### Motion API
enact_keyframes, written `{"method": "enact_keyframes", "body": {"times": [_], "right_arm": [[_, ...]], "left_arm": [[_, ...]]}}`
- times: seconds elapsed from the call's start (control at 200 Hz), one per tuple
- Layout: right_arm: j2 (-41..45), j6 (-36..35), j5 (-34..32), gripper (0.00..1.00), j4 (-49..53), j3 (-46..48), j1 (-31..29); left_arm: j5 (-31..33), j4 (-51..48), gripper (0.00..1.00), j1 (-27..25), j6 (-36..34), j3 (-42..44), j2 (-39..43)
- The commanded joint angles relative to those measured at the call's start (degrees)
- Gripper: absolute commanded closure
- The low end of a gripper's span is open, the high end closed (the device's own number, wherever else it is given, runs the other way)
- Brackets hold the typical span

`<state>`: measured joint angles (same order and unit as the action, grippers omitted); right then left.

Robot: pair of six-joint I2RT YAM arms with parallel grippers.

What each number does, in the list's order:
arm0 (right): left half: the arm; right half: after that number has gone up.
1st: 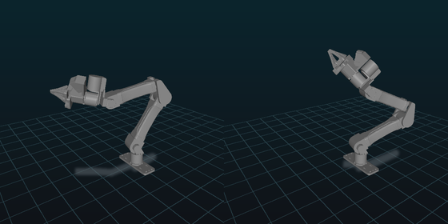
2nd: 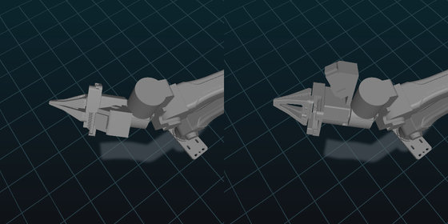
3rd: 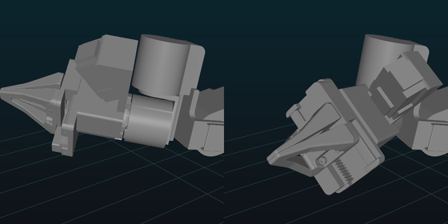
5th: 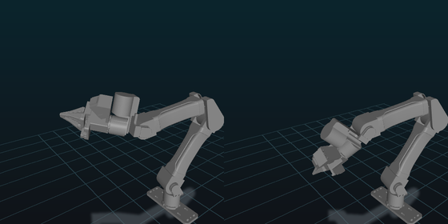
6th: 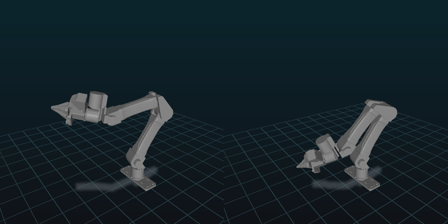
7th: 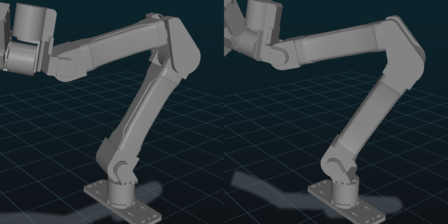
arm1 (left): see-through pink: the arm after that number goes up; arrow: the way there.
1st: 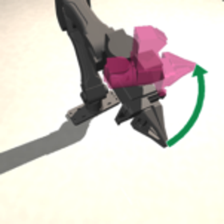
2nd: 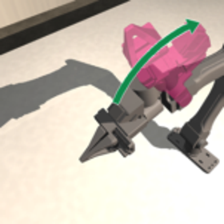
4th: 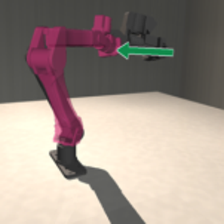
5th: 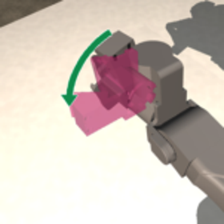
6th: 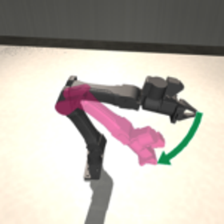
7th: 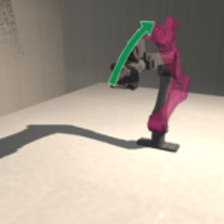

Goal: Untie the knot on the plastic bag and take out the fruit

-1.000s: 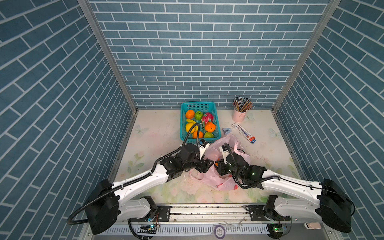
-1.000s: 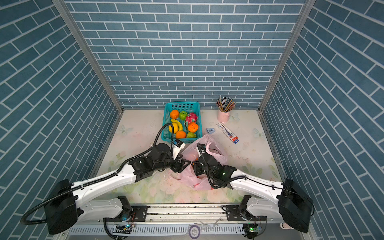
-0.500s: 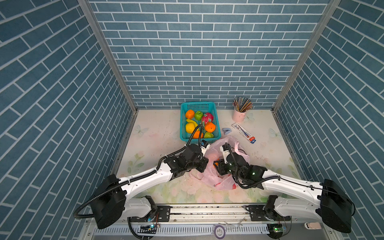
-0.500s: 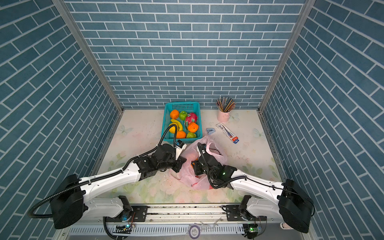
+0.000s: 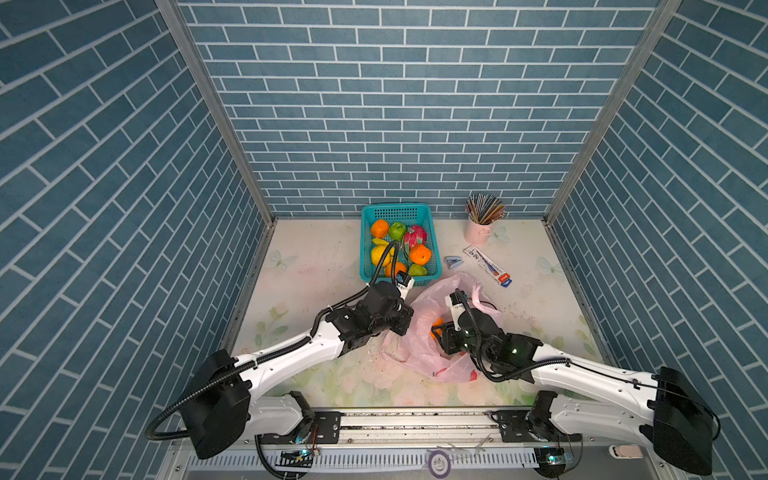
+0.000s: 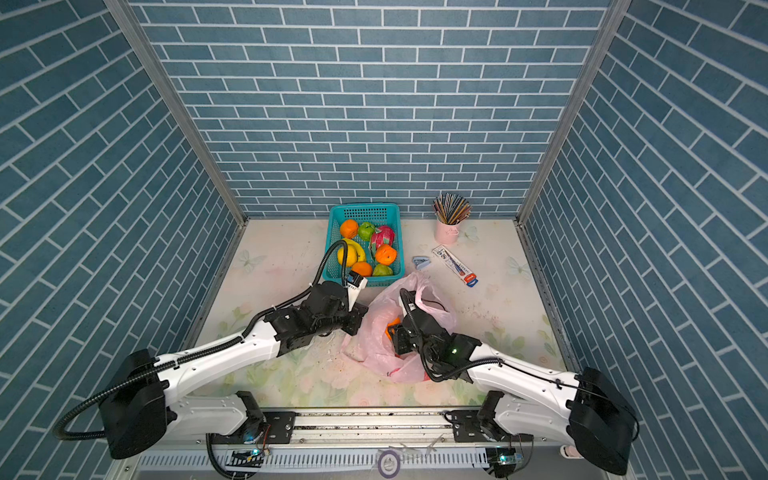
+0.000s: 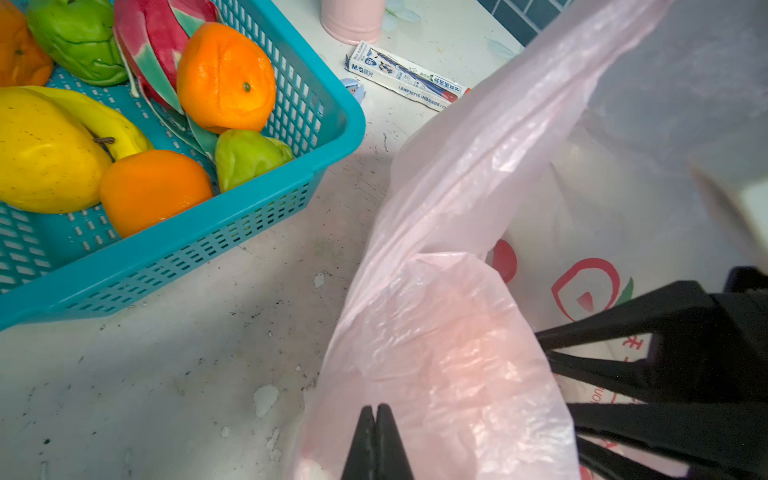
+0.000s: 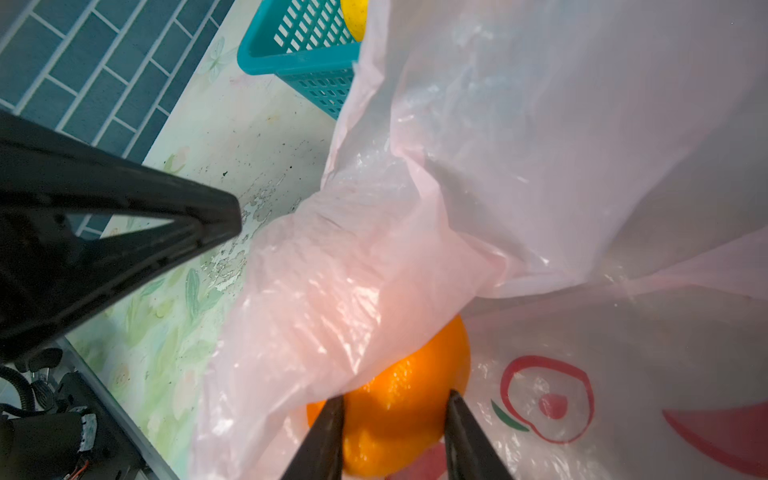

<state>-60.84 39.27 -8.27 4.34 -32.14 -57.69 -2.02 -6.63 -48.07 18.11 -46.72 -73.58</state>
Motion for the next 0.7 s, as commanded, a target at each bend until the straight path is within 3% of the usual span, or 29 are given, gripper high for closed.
{"method": "enact_keyframes", "body": {"times": [0.0,0.1,0.185,0.245,0.42,0.64,0.695], "right_arm": [[3.1,2.6,-2.2,0.63,2.4,1.0,0.2],[4.7,2.9,-3.7,0.63,1.0,2.5,0.2],[5.0,3.1,-4.1,0.63,0.7,3.0,0.2],[4.8,3.3,-4.4,0.63,1.1,2.9,0.2],[4.5,4.0,-4.6,0.63,0.5,2.9,0.2],[4.8,4.1,-4.1,0.64,1.0,2.3,0.2],[4.9,4.1,-4.1,0.64,1.2,2.3,0.2]], "left_arm": [[0.8,-0.8,1.00,1.0,-1.1,-1.4,-1.2],[-7.2,3.1,1.00,1.1,-2.0,-1.1,-1.3],[-10.9,5.0,0.42,0.4,0.3,-0.5,-0.2],[-9.9,4.4,0.27,-1.4,0.5,-0.7,1.4],[-0.3,2.4,0.15,-8.2,0.9,-0.7,0.5],[8.0,1.0,0.16,-9.9,0.5,-1.9,-5.5],[8.8,1.2,0.22,-9.9,0.3,-1.9,-6.4]]}}
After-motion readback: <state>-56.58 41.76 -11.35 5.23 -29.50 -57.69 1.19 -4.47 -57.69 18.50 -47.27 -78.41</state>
